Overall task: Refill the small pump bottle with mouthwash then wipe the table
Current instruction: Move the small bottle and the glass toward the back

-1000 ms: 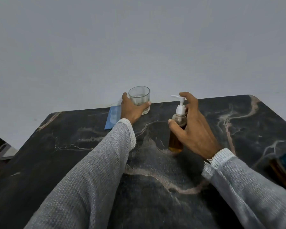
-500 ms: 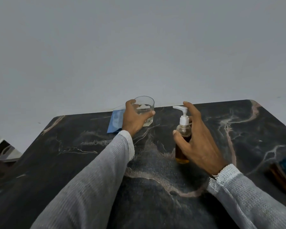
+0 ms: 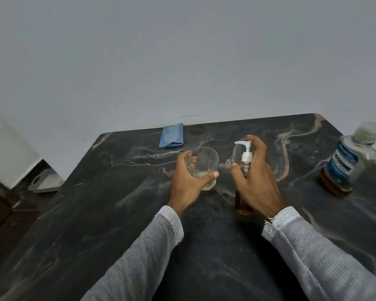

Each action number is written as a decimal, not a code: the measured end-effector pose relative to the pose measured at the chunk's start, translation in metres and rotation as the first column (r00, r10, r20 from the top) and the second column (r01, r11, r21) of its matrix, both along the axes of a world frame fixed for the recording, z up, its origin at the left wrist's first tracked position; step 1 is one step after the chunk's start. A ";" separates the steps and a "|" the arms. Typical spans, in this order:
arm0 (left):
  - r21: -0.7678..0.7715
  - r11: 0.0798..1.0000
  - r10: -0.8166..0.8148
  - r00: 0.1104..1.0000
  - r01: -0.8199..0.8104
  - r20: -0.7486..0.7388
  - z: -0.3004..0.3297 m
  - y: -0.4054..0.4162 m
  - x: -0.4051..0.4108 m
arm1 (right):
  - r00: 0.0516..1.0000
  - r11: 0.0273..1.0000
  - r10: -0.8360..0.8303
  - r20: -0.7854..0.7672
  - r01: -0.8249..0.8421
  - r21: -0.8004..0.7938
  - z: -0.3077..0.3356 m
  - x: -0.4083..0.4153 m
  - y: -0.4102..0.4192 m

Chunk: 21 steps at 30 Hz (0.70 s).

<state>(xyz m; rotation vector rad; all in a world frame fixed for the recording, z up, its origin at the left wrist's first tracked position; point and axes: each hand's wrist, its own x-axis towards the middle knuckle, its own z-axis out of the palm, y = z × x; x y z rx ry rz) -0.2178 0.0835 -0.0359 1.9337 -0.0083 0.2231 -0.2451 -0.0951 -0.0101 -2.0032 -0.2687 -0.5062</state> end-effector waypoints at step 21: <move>0.092 0.996 0.025 0.999 -0.023 -0.028 -0.004 -0.002 -0.047 | 0.986 0.954 0.102 0.134 -0.059 -0.293 0.015 -0.042 0.037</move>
